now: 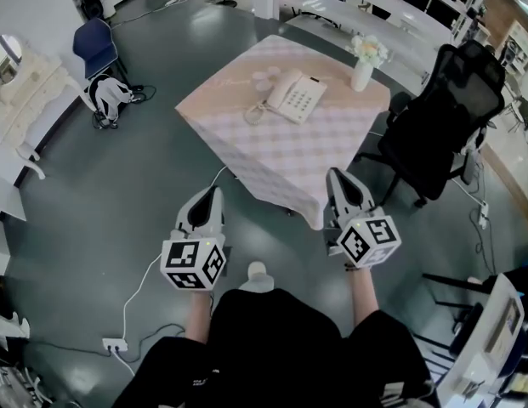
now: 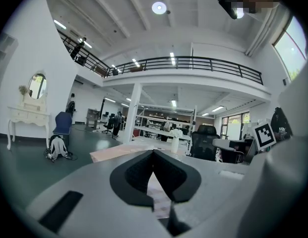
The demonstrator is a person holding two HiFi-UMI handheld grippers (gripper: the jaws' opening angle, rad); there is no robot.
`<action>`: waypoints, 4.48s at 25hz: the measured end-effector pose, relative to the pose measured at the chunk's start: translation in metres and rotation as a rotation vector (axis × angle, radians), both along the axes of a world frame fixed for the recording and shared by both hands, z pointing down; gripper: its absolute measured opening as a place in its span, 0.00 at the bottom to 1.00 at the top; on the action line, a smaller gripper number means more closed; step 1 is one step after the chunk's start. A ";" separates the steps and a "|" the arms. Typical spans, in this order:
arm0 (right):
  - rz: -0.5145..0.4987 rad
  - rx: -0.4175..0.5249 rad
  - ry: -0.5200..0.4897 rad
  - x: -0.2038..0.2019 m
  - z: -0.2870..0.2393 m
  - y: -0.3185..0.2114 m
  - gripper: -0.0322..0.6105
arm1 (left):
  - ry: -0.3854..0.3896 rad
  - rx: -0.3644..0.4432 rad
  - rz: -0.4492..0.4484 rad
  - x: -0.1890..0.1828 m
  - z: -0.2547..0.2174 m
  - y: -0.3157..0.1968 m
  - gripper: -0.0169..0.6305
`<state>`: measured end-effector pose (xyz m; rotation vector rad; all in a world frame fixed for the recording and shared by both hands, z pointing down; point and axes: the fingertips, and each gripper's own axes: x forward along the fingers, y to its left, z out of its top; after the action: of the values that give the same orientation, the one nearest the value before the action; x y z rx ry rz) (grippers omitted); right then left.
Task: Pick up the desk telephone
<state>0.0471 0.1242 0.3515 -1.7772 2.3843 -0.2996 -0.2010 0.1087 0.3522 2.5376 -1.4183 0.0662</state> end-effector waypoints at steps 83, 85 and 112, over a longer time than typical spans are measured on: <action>0.436 -0.386 -0.274 0.137 0.165 -0.353 0.04 | -0.177 -0.455 0.625 0.232 0.157 -0.437 0.02; 0.455 -0.403 -0.291 0.144 0.172 -0.356 0.04 | -0.178 -0.476 0.659 0.241 0.163 -0.441 0.02; 0.435 -0.567 -0.591 0.155 0.233 -0.391 0.41 | -0.065 -0.857 0.800 0.289 0.225 -0.448 0.52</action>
<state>0.2019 -0.2670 0.5850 -1.9768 1.5428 -1.3178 0.0881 -0.3390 0.5777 2.1432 -0.1769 0.7140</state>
